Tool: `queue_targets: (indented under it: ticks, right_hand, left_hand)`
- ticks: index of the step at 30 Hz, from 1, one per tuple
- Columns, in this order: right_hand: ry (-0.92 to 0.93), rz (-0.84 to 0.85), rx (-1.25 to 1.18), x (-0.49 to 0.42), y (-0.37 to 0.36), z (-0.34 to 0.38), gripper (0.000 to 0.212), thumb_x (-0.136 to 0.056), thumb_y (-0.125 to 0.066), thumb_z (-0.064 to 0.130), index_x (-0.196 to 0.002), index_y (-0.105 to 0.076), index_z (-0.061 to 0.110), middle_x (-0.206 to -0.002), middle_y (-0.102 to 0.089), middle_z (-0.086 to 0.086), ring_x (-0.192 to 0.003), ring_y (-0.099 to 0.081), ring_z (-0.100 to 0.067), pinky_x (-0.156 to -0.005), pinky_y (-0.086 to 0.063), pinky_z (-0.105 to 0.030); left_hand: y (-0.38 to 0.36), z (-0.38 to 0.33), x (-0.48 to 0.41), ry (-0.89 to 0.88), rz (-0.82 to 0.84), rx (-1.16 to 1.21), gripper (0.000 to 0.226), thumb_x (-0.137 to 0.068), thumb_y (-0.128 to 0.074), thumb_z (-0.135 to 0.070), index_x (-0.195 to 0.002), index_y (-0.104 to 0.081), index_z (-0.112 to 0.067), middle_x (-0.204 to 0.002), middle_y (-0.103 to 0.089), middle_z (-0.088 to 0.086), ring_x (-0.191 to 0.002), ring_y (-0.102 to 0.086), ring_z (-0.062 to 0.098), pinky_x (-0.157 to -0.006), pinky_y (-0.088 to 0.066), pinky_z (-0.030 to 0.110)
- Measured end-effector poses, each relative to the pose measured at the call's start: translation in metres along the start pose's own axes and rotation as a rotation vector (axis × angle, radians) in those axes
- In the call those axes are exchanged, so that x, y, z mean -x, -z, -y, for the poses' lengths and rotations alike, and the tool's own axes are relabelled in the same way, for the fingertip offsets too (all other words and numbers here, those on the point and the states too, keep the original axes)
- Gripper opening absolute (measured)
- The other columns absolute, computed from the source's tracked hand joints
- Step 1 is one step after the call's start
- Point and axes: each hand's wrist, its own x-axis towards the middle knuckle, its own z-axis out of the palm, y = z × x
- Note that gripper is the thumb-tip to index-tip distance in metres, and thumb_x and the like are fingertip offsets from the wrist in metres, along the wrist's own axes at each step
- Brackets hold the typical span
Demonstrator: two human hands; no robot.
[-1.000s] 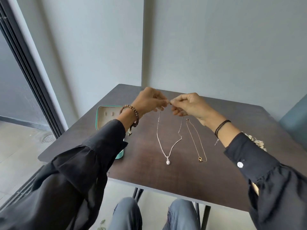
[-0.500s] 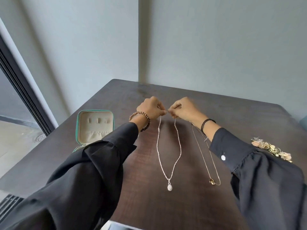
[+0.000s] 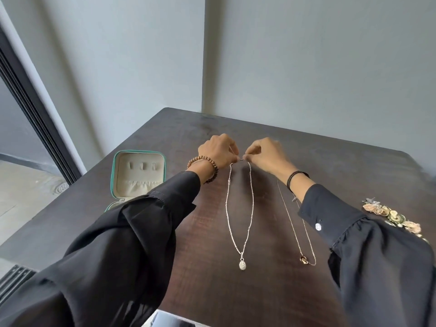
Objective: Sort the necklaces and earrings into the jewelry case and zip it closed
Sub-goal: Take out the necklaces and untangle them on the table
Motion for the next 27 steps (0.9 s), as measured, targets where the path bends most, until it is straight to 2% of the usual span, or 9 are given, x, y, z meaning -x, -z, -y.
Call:
queue_targets:
  ticks: [5, 9, 13, 15, 17, 20, 23, 27]
  right_hand:
    - [0.043, -0.02, -0.052, 0.02, 0.011, 0.015, 0.003, -0.085, -0.08, 0.024, -0.085, -0.078, 0.021, -0.085, -0.075, 0.004, -0.09, -0.068, -0.015, -0.081, -0.051, -0.027]
    - [0.086, -0.02, -0.109, 0.05, 0.02, 0.036, 0.003, -0.087, -0.079, 0.024, -0.087, -0.078, 0.021, -0.076, -0.07, 0.009, -0.077, -0.066, -0.011, -0.07, -0.047, -0.023]
    - [0.133, -0.011, -0.157, 0.082, 0.022, 0.06, 0.003, -0.086, -0.079, 0.026, -0.086, -0.078, 0.024, -0.081, -0.075, 0.008, -0.08, -0.072, -0.012, -0.071, -0.054, -0.027]
    - [0.156, -0.002, -0.2, 0.1, 0.019, 0.076, 0.003, -0.086, -0.079, 0.025, -0.088, -0.078, 0.022, -0.082, -0.076, 0.006, -0.076, -0.073, -0.013, -0.067, -0.054, -0.027]
    - [0.183, 0.004, -0.222, 0.116, 0.013, 0.091, 0.003, -0.086, -0.08, 0.025, -0.087, -0.077, 0.023, -0.079, -0.076, 0.006, -0.072, -0.074, -0.013, -0.067, -0.055, -0.028]
    - [0.214, 0.032, -0.265, 0.135, 0.0, 0.113, 0.004, -0.086, -0.081, 0.024, -0.086, -0.077, 0.022, -0.075, -0.076, 0.004, -0.071, -0.074, -0.013, -0.064, -0.052, -0.026]
    - [0.252, 0.074, -0.283, 0.149, -0.016, 0.13, 0.007, -0.087, -0.08, 0.023, -0.089, -0.077, 0.017, -0.073, -0.075, 0.004, -0.072, -0.074, -0.014, -0.061, -0.049, -0.021]
    - [0.313, 0.135, -0.254, 0.164, -0.037, 0.148, 0.006, -0.086, -0.08, 0.028, -0.088, -0.078, 0.022, -0.072, -0.075, 0.007, -0.072, -0.072, -0.008, -0.065, -0.053, -0.025]
  left_hand:
    - [0.021, -0.003, 0.025, -0.037, -0.019, 0.032, 0.012, -0.083, -0.078, -0.028, -0.093, -0.075, -0.03, -0.093, -0.071, -0.013, -0.096, -0.068, 0.015, -0.077, -0.049, 0.03]
    - [0.046, 0.001, 0.057, -0.04, -0.05, 0.068, 0.014, -0.083, -0.079, -0.031, -0.096, -0.076, -0.029, -0.097, -0.073, -0.012, -0.096, -0.067, 0.013, -0.077, -0.048, 0.029]
    - [0.071, 0.013, 0.094, -0.029, -0.103, 0.076, 0.013, -0.082, -0.079, -0.031, -0.095, -0.077, -0.03, -0.093, -0.073, -0.014, -0.095, -0.067, 0.011, -0.076, -0.047, 0.029]
    - [0.084, 0.023, 0.116, -0.037, -0.134, 0.091, 0.011, -0.081, -0.079, -0.03, -0.092, -0.076, -0.03, -0.086, -0.071, -0.015, -0.092, -0.068, 0.01, -0.074, -0.047, 0.028]
    - [0.095, 0.033, 0.137, -0.051, -0.153, 0.114, 0.01, -0.081, -0.079, -0.028, -0.091, -0.076, -0.029, -0.086, -0.074, -0.013, -0.091, -0.069, 0.01, -0.076, -0.052, 0.03]
    - [0.108, 0.049, 0.164, -0.047, -0.183, 0.125, 0.01, -0.081, -0.079, -0.028, -0.09, -0.076, -0.029, -0.091, -0.076, -0.01, -0.092, -0.069, 0.01, -0.08, -0.054, 0.031]
    - [0.115, 0.069, 0.185, -0.013, -0.208, 0.153, 0.01, -0.079, -0.079, -0.028, -0.083, -0.073, -0.035, -0.087, -0.074, -0.015, -0.089, -0.069, 0.01, -0.083, -0.057, 0.037]
    - [0.122, 0.095, 0.211, 0.029, -0.222, 0.173, 0.014, -0.078, -0.081, -0.026, -0.079, -0.072, -0.036, -0.082, -0.072, -0.019, -0.085, -0.07, 0.008, -0.083, -0.059, 0.041]
